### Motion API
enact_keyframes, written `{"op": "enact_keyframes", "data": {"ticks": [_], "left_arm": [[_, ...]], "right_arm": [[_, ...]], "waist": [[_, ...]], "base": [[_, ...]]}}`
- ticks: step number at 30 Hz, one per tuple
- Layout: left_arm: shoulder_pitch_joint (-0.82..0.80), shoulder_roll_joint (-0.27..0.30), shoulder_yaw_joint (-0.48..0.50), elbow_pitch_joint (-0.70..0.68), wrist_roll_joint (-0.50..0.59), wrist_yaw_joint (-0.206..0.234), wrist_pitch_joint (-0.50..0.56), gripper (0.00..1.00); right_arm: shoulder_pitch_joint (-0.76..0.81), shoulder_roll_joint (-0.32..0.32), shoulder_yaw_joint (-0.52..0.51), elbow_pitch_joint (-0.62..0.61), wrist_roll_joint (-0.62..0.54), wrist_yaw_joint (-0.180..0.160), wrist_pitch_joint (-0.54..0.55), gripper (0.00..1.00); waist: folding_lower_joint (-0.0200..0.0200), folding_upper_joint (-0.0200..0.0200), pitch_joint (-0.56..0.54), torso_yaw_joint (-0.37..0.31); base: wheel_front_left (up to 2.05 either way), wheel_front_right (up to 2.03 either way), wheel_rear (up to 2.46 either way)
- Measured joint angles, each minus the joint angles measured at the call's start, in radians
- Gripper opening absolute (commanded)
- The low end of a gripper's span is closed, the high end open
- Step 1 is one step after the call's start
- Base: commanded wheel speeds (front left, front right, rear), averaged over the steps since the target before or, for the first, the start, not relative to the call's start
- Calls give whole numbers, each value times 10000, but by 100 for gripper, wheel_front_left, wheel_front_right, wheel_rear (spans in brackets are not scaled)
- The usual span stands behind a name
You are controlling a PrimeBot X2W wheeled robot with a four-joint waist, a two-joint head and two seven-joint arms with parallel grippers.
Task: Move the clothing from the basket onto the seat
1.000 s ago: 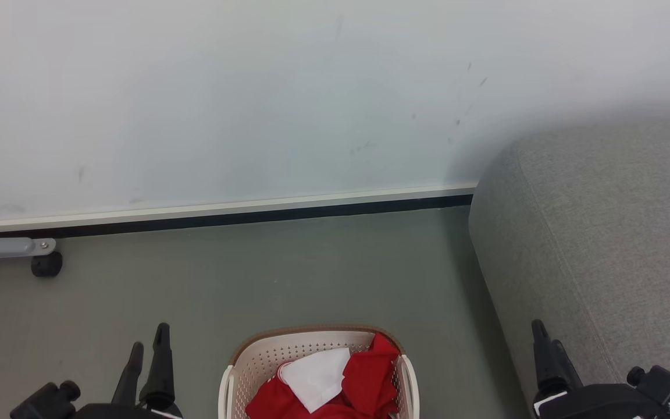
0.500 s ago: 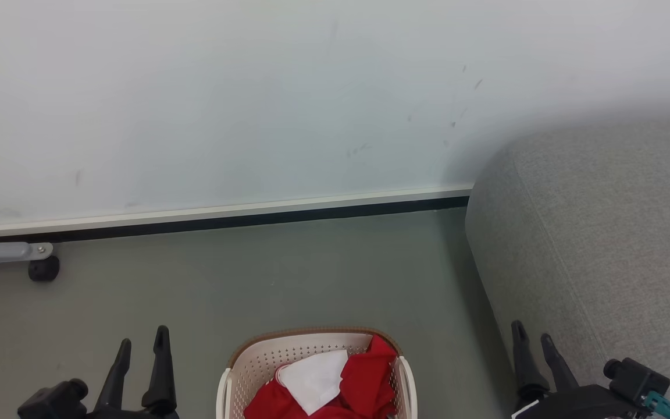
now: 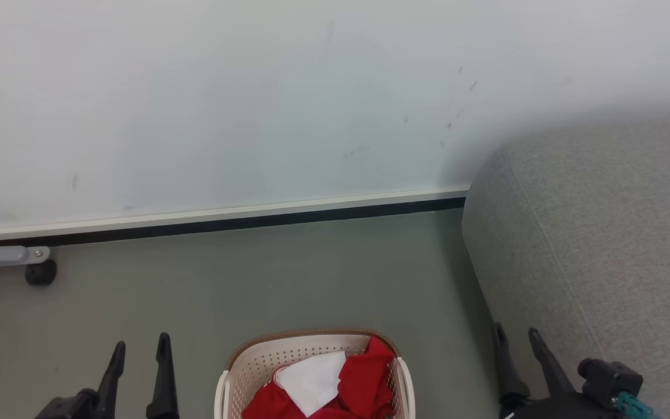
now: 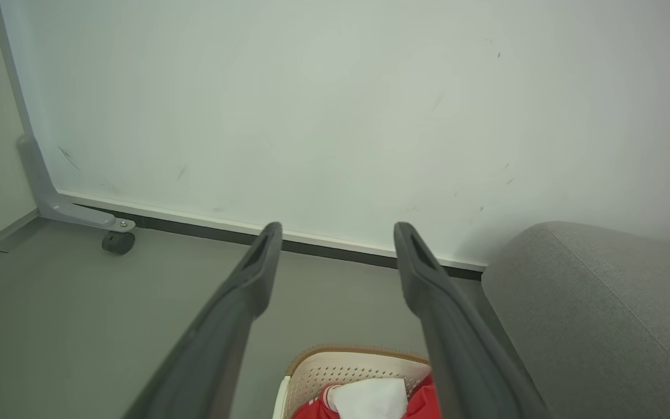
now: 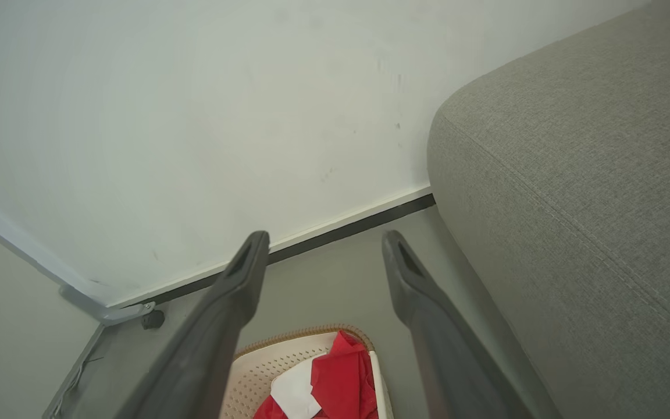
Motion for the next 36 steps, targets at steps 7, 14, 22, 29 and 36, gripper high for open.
{"op": "enact_keyframes", "data": {"ticks": [7, 14, 22, 29, 36], "left_arm": [[192, 19, -63, -77, 752, 92, -205, 100], [322, 21, -69, -130, 1657, 100, -468, 100], [450, 27, -65, -159, 2454, 132, -702, 100], [450, 15, 12, -109, 2454, 86, -702, 100], [450, 6, 94, -19, 2472, 63, -702, 100]], "right_arm": [[1, -36, 278, -33, -786, -96, -242, 100], [1, -94, 589, -67, -1664, -190, -481, 100], [1, -144, 855, -92, -2558, -347, -704, 100], [1, -144, 846, -88, -2571, -345, -706, 100], [1, -140, 809, -86, -2610, -334, -706, 100]], "waist": [[0, 0, -5, -32], [0, 0, -5, -72], [0, 0, -4, -99], [0, 0, 1, -99], [0, 0, 8, -105]], "base": [[0, 0, 0], [0, 0, 0], [0, 0, 0], [0, 0, 0], [0, 0, 0]]}}
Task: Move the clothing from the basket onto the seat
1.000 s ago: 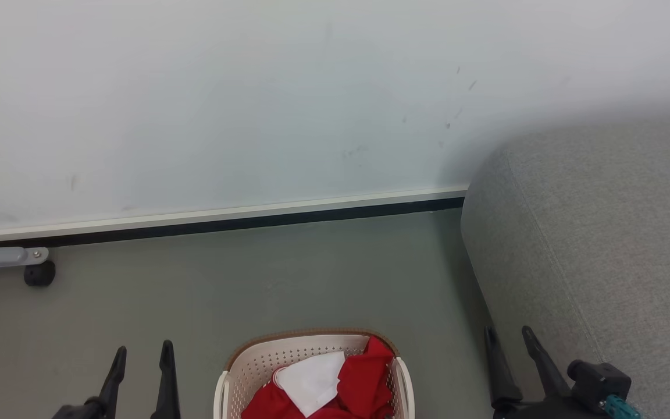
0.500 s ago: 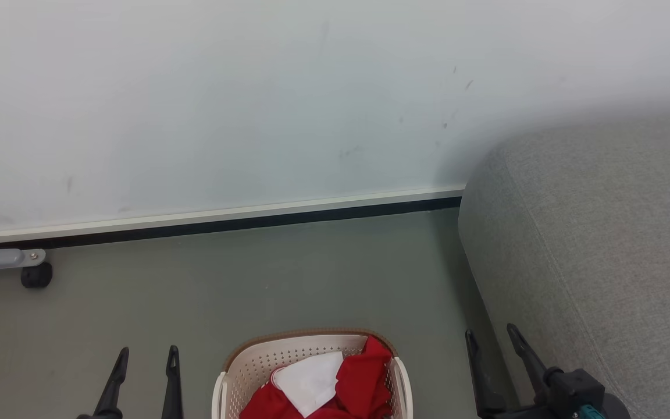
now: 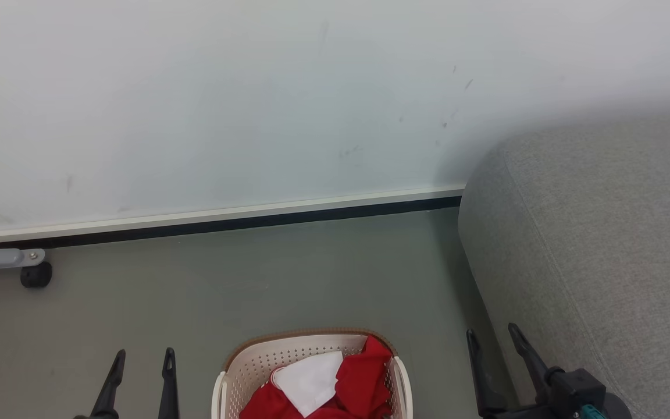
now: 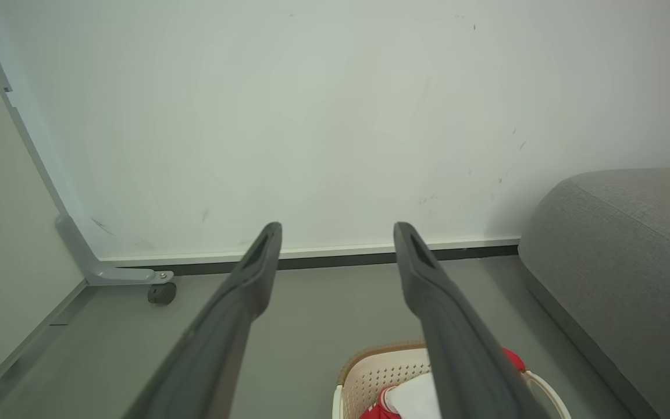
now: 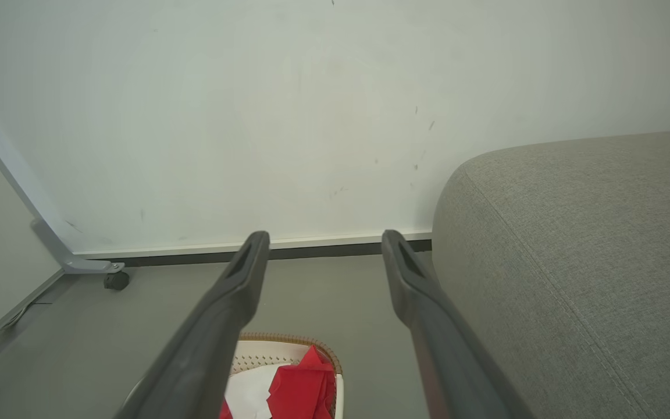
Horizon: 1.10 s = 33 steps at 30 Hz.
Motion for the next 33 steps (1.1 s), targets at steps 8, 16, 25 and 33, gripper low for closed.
{"op": "enact_keyframes", "data": {"ticks": [8, 16, 25, 33], "left_arm": [[-1, -21, 67, 52, 44, -81, 0, 100], [-3, -48, 163, 63, 84, -242, 0, 100], [-29, -86, 59, -81, 230, -430, 0, 100], [-581, -174, -401, -86, 489, -721, 0, 100]], "right_arm": [[1, 12, -44, 4, -4, 77, 0, 100], [12, 27, -88, -21, -65, 82, 0, 100], [19, 35, -293, -420, -109, 86, -27, 100], [-88, -21, -535, -980, -426, 79, -42, 100]], "waist": [[0, 0, 20, -3], [0, 0, 96, -10], [0, 0, 535, -60], [1, 0, 1409, -158]], "base": [[0, 0, 0], [0, 0, 0], [0, 0, 0], [0, 0, 0]]}}
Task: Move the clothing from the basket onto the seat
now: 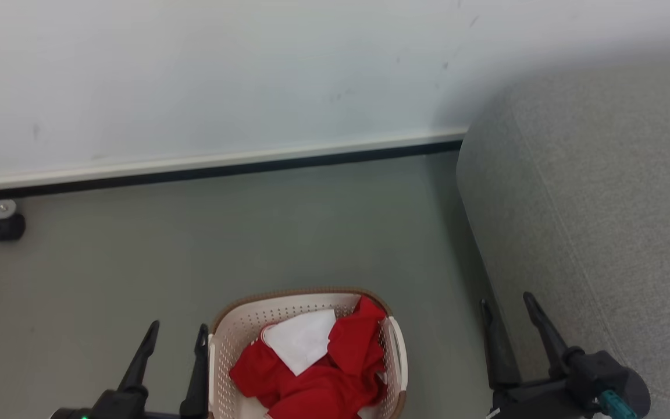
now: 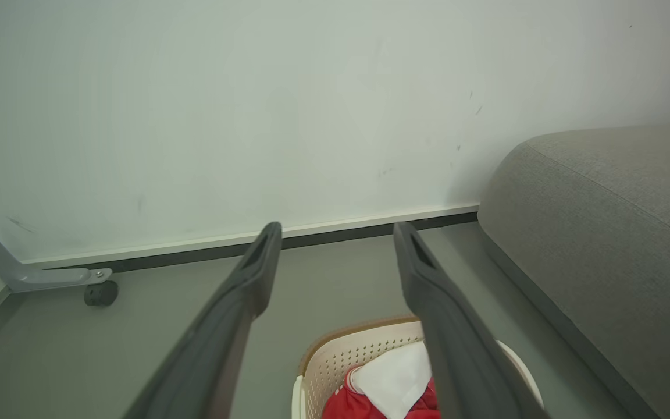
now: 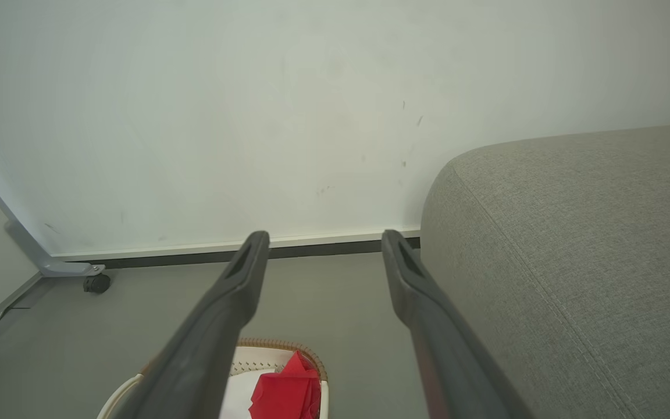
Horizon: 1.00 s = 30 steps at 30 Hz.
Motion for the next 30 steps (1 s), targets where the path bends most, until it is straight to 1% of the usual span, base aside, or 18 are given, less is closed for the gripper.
{"op": "enact_keyframes", "data": {"ticks": [9, 14, 15, 23, 30], "left_arm": [[-915, -113, -790, 696, 247, -408, 0, 100], [-1639, -150, -1197, 1262, 522, -506, 0, 100], [-1639, -150, -1197, 1262, 522, -506, 0, 100], [-2937, -234, -1643, 2378, 596, -763, 150, 100], [-4108, -397, -1580, 3501, 474, -765, 516, 100]], "right_arm": [[-955, -148, -219, -531, -199, 10, -2, 100], [-1371, -136, -489, -782, -213, 8, -25, 100], [-1371, -136, -489, -782, -213, 8, -25, 100], [-2059, 6, -750, -1250, -211, -2, -29, 100], [-2519, 44, -811, -1546, -267, -2, -29, 100]], "waist": [[1, 0, 1220, -252], [1, 1, 1929, -473], [1, 1, 1929, -473], [2, 1, 3093, -859], [1, 1, 4145, -1138]], "base": [[0, 0, 0], [0, 0, 0], [0, 0, 0], [0, 0, 0], [0, 0, 0]]}}
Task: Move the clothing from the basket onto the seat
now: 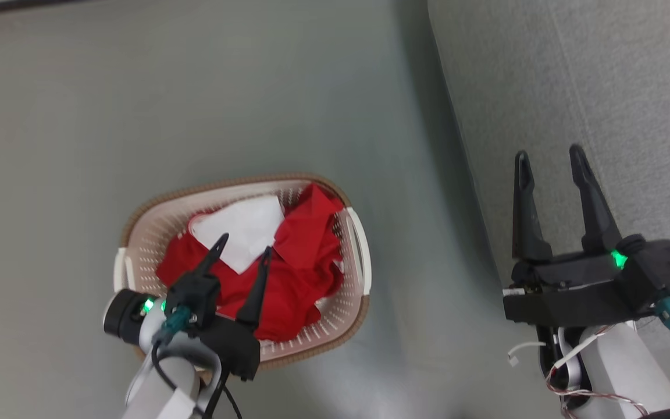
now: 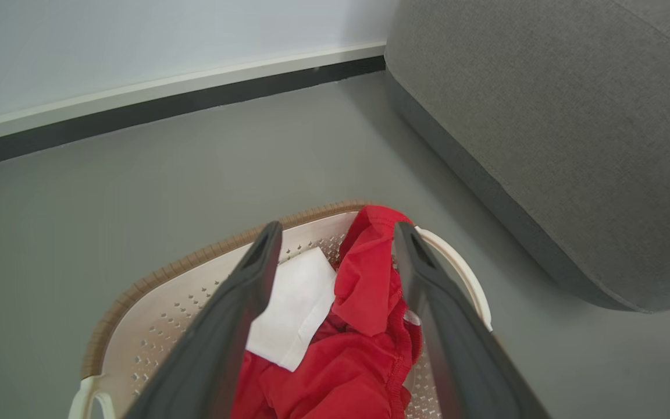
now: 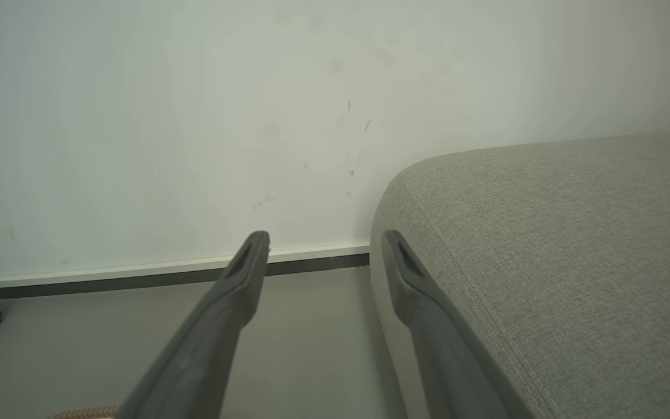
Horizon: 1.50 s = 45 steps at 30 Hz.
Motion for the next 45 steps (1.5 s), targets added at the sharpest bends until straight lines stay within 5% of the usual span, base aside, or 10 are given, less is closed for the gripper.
{"op": "enact_keyframes", "data": {"ticks": [25, 42, 43, 45], "left_arm": [[-3432, 468, -617, 2359, 385, -249, 449, 100], [-4980, 257, -1085, 3733, 397, -257, 84, 100], [-5031, 232, -1143, 3762, 397, -257, 38, 49], [-5082, 182, -1256, 3868, 397, -265, 0, 28]], "right_arm": [[-1528, 343, -173, -725, -192, 2, -2, 100], [-1466, 435, -349, -669, -407, 2, -2, 100], [-1466, 445, -347, -663, -451, 2, -2, 100], [-1468, 454, -345, -639, -458, 2, -2, 100]], "waist": [[-1, 1, 3623, -803], [-3, -1, 4350, -949], [-2, -1, 4358, -948], [-2, -1, 4370, -945]], "base": [[0, 0, 0], [0, 0, 0], [0, 0, 0], [0, 0, 0]]}}
